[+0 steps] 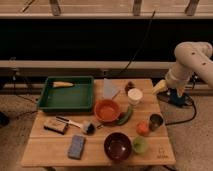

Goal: Wipe red bowl with towel

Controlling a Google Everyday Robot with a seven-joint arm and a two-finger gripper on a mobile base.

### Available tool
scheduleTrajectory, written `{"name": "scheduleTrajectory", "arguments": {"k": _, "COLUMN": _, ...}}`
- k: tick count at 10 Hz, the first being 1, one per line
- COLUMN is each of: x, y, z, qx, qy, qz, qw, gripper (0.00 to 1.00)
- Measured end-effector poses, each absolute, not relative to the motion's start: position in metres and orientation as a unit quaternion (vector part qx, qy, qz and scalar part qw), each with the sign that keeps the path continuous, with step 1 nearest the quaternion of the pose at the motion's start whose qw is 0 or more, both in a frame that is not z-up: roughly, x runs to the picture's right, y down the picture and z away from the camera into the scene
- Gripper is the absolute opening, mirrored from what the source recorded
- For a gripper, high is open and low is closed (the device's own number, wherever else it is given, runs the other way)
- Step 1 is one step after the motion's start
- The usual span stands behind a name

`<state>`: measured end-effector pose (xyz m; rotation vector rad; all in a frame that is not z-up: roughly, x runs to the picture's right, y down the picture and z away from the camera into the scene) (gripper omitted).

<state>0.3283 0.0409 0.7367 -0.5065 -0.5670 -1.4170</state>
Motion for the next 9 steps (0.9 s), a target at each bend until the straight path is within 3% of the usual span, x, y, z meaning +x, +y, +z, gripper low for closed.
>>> {"name": "scheduleTrajectory", "arguments": {"k": 3, "x": 0.324, "y": 0.033, "z": 0.736, "qx": -0.216, "qy": -0.248, "qz": -0.64, "qw": 0.694, "gripper": 0.8}}
{"name": "scheduleTrajectory", "arguments": {"k": 9, "x": 0.246, "y": -0.048, "z": 0.762, "qx": -0.145, "qy": -0.218, "qz": -0.684, "qw": 0.681, "gripper": 0.8}}
